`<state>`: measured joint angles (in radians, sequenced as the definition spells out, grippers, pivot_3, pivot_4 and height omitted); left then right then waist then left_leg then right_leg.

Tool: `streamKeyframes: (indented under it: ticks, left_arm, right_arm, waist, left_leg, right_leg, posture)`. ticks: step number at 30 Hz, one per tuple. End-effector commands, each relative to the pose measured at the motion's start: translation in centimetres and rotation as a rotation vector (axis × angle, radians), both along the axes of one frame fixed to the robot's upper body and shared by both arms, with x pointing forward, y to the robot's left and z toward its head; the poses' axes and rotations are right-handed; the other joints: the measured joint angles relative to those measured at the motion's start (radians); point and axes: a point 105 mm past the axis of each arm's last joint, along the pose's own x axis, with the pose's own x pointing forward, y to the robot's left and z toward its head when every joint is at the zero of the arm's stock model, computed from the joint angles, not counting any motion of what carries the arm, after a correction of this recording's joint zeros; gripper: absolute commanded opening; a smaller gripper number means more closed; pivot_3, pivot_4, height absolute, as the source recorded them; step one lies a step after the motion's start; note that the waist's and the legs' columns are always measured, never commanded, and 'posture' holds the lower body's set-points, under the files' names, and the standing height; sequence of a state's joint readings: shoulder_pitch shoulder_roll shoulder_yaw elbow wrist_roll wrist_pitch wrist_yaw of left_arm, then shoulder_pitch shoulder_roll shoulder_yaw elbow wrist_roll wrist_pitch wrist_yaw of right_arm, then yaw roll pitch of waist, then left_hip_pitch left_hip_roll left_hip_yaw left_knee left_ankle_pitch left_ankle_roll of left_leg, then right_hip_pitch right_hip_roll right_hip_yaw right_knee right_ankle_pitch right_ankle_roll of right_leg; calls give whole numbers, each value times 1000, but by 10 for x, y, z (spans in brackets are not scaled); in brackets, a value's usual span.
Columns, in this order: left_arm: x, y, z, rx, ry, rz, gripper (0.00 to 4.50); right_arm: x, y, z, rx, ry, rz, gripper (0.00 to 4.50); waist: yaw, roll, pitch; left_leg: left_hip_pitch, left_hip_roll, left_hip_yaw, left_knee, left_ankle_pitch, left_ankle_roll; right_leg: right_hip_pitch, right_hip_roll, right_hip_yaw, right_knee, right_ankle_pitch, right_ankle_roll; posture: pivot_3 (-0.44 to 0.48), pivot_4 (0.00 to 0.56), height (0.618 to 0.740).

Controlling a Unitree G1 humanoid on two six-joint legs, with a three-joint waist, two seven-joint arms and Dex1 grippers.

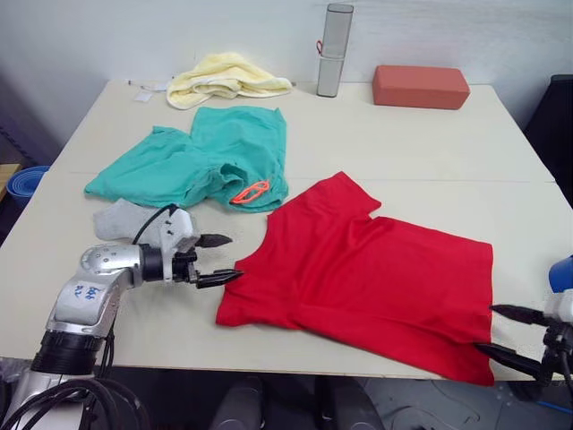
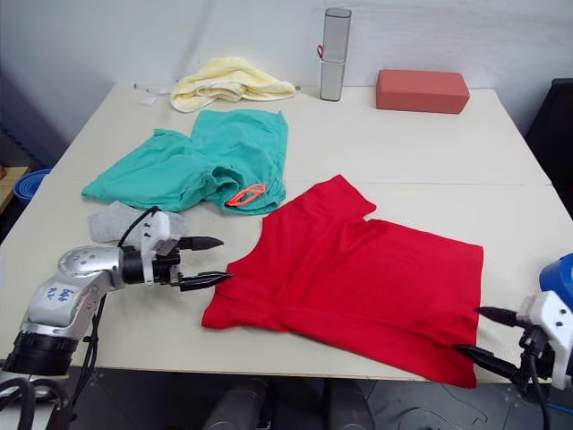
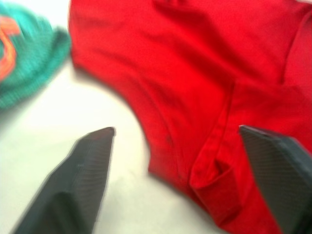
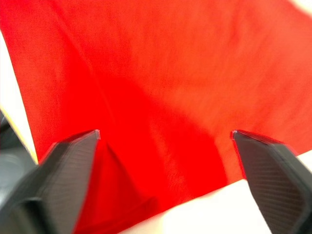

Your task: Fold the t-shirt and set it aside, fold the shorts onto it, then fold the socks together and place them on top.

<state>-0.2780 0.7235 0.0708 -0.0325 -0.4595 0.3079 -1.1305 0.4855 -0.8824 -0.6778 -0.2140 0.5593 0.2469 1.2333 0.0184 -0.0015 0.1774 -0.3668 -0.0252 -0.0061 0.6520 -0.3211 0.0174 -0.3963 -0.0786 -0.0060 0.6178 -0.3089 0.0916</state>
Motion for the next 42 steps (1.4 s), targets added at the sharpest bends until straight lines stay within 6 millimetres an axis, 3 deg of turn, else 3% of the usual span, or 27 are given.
streamKeyframes:
  ticks: [1, 5, 14, 16, 22, 31, 36, 42]
  left_arm:
    - [-24, -8, 10, 11, -90, -173, 4335]
    - [-36, -24, -4, 49, -113, -274, 3462]
    - [-35, -57, -40, 108, -129, -264, 692]
    - [-36, -59, -46, 121, -112, -255, 81]
    - [-26, -50, -59, 172, -64, -111, 7]
    - [-12, -28, -76, 247, -33, 43, 7]
    - [-9, -25, -67, 200, -81, 66, 7]
    - [-4, 6, -55, 225, -144, 103, 7]
  right_arm:
    - [-5, 28, 22, 43, -71, 96, 4332]
    - [-11, 59, 13, 46, -55, 211, 3180]
    - [0, 106, -35, -15, -94, 351, 57]
    - [2, 109, -43, -32, -98, 357, 0]
    - [1, 97, -65, -98, -79, 317, 0]
    - [-5, 40, -72, -132, -60, 131, 0]
    - [-24, -8, -77, -220, -15, 26, 0]
    - [-24, -31, -63, -247, -59, -64, 0]
  waist:
    - [0, 0, 0]
    - [8, -1, 0]
    - [1, -1, -1]
    - [1, -1, -1]
    - [6, -2, -1]
    - [5, -2, -1]
    - [5, -2, -2]
    - [1, -4, -3]
  left_leg:
    - [1, 0, 0, 0, 0, 0]
    - [1, 0, 0, 0, 0, 1]
    - [0, -1, 0, 1, 0, 1]
    - [0, 0, 0, 1, 0, 1]
    - [0, -1, 0, 2, 0, 1]
    - [9, 0, 0, 0, 0, 2]
    - [16, 0, 0, -3, -1, 3]
    - [16, 1, 0, -4, -1, 2]
  right_leg:
    - [1, 0, 0, 0, 0, 0]
    - [2, 0, 0, 0, 0, 0]
    - [0, 0, 0, 1, 0, 0]
    - [0, 0, 0, 2, 0, 0]
    - [1, 0, 0, 2, 0, 0]
    - [8, 0, 0, 1, 0, 0]
    - [16, 0, 1, -2, -1, -1]
    - [16, 0, 0, -4, -1, -3]
  posture:
    - [0, 150, 740]
    - [0, 150, 740]
    - [0, 150, 740]
    - [0, 150, 740]
    - [0, 150, 740]
    - [0, 150, 740]
    - [0, 150, 740]
    - [0, 150, 740]
